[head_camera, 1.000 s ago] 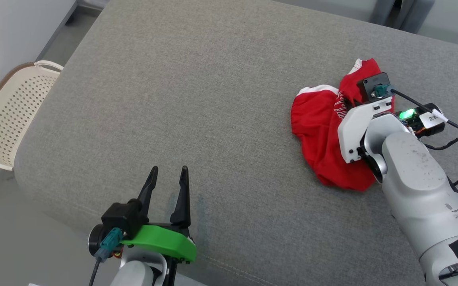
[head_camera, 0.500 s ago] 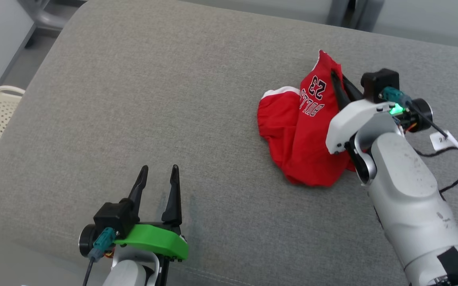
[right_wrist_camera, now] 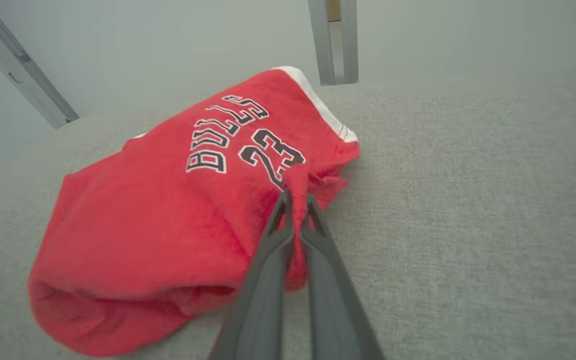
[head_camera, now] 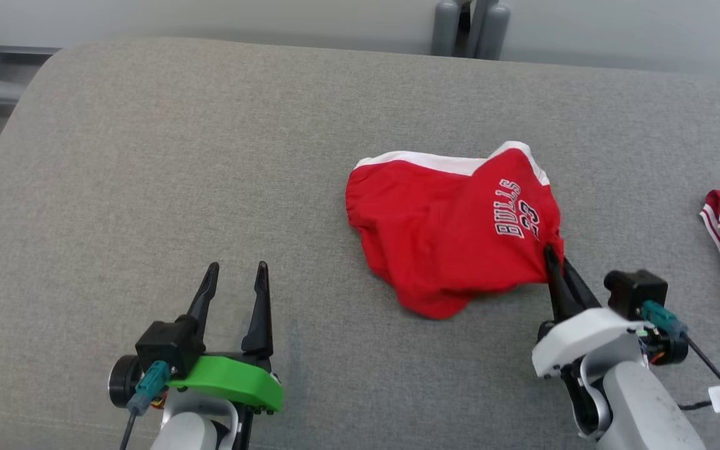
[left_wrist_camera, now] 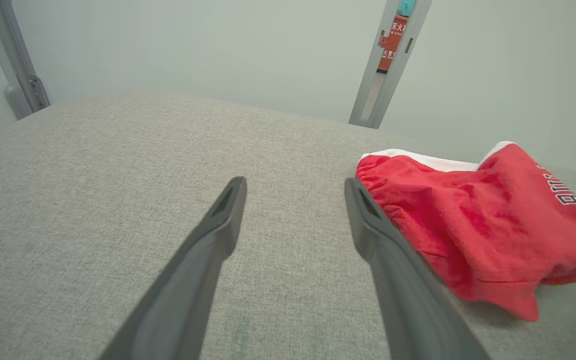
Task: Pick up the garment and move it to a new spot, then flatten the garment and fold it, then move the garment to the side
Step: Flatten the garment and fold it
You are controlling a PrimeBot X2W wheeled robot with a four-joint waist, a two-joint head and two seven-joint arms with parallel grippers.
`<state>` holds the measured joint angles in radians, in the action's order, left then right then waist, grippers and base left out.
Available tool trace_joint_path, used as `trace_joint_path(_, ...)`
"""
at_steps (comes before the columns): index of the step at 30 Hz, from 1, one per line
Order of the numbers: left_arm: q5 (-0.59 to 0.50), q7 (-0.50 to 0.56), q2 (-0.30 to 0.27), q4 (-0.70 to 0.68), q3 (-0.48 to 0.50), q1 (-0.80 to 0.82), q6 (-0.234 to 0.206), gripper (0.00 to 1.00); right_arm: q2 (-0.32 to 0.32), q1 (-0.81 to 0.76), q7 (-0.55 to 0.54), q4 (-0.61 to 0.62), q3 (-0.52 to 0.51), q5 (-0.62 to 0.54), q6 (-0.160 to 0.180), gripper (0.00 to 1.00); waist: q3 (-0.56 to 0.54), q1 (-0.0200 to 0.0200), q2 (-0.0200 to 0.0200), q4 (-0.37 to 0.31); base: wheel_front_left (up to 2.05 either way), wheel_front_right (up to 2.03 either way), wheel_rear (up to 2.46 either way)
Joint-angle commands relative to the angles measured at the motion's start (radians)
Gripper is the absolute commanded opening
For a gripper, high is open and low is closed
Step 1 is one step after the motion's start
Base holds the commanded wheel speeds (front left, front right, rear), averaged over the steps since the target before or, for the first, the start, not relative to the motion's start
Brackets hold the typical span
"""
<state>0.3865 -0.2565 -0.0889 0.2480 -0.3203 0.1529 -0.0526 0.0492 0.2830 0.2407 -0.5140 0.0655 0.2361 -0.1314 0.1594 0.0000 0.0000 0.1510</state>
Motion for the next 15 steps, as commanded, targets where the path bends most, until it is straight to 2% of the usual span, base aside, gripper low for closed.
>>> trace_joint_path(1,0.004,0.001,-0.010,-0.003,0.002,-0.010,-0.003,1.00,0.003,-0.023,0.008,0.011,-0.004,-0.003,0.002,0.00,-0.008,0.0000,0.0000,-0.017,0.00,0.00,0.00)
trace_joint_path(6,0.009,0.005,-0.016,-0.005,0.002,-0.011,-0.008,1.00,0.003,-0.087,0.015,0.001,0.003,0.008,0.002,0.00,-0.013,0.0000,0.0000,-0.028,0.00,0.00,0.00)
trace_joint_path(15,0.015,0.007,-0.023,-0.002,-0.003,-0.019,-0.012,1.00,0.003,-0.111,0.023,-0.079,0.020,0.003,0.002,0.00,-0.033,0.0000,0.0000,-0.038,0.00,0.00,0.00)
